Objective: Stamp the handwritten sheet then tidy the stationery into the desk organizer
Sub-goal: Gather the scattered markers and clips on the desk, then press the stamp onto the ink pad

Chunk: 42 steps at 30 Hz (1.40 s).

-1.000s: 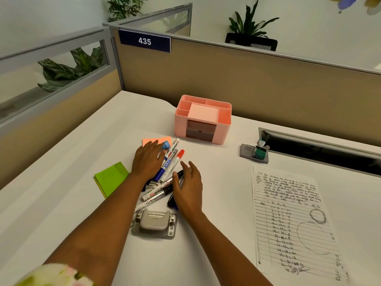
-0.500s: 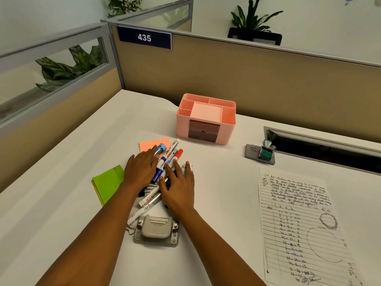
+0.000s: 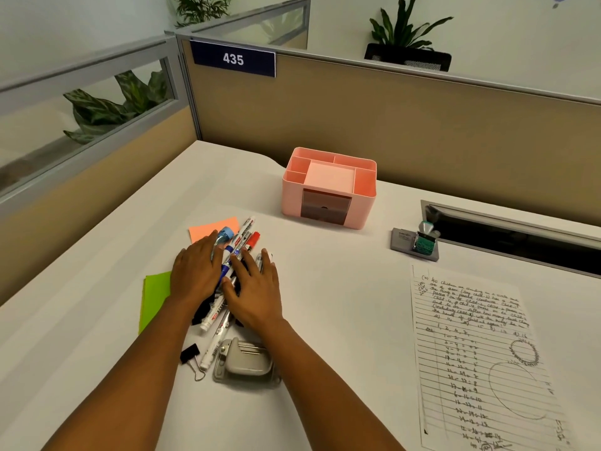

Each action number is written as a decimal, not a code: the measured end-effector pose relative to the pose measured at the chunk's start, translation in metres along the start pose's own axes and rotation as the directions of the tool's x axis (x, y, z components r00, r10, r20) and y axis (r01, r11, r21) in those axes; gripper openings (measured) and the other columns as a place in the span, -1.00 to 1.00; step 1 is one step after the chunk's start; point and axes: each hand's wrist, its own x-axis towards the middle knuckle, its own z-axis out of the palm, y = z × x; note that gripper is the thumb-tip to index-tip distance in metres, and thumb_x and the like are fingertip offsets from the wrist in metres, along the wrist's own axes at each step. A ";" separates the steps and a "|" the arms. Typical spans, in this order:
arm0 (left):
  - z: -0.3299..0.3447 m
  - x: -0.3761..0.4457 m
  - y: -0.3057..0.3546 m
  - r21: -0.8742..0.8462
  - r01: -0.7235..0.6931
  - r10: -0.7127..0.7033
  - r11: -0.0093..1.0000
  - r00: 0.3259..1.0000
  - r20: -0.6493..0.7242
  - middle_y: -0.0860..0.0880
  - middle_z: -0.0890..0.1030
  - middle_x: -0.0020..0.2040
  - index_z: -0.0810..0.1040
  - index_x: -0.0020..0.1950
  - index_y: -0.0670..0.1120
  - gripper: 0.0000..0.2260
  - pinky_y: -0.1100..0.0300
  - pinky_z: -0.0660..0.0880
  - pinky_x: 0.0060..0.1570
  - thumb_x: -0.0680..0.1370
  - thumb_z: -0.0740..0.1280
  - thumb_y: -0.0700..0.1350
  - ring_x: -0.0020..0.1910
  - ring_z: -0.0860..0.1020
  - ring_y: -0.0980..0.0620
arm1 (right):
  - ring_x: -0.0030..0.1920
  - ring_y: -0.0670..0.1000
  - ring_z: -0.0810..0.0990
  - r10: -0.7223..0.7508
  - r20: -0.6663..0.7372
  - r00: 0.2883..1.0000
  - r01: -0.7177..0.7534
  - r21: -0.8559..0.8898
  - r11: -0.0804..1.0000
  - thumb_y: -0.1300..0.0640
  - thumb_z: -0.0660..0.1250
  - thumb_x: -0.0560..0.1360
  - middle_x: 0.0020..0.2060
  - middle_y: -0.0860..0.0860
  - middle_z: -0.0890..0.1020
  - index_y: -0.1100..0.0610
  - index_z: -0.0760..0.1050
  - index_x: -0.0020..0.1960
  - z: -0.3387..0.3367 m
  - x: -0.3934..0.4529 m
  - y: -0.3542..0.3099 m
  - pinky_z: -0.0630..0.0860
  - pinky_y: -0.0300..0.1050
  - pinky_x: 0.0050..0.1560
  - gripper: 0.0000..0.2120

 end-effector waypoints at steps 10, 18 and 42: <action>0.004 -0.016 0.006 -0.019 0.007 -0.008 1.000 1.000 -0.019 -0.18 0.22 0.50 0.18 0.49 -0.10 -0.56 -0.04 0.16 0.44 0.62 0.05 -0.01 0.47 0.20 -0.17 | 0.33 -0.13 0.35 0.217 -0.057 0.975 -0.177 0.397 0.900 -0.05 0.10 0.60 0.34 -0.11 0.42 -0.07 0.35 0.36 -0.044 -0.073 0.013 0.26 -0.23 0.35 -0.66; 0.005 -0.030 0.013 -0.061 -0.012 0.009 0.998 0.998 -0.056 -0.17 0.22 0.50 0.26 0.45 -0.11 -0.60 -0.02 0.13 0.45 0.63 0.07 -0.05 0.48 0.18 -0.16 | 0.26 -0.33 0.22 0.128 -0.106 0.986 -0.088 0.322 0.943 -0.11 0.10 0.58 0.35 -0.19 0.38 -0.09 0.35 0.36 -0.010 -0.115 0.004 0.16 -0.38 0.36 -0.63; 0.003 -0.036 0.046 -0.089 -0.154 0.138 0.984 0.976 -0.167 -0.27 0.43 0.35 0.44 0.29 -0.27 -0.69 -0.09 0.30 0.37 0.58 0.17 -0.21 0.35 0.38 -0.25 | 0.17 -0.08 0.43 0.264 -0.362 0.894 -0.153 0.308 0.939 0.02 0.20 0.57 0.13 -0.03 0.53 0.07 0.47 0.19 -0.075 -0.100 0.053 0.25 -0.44 0.06 -0.75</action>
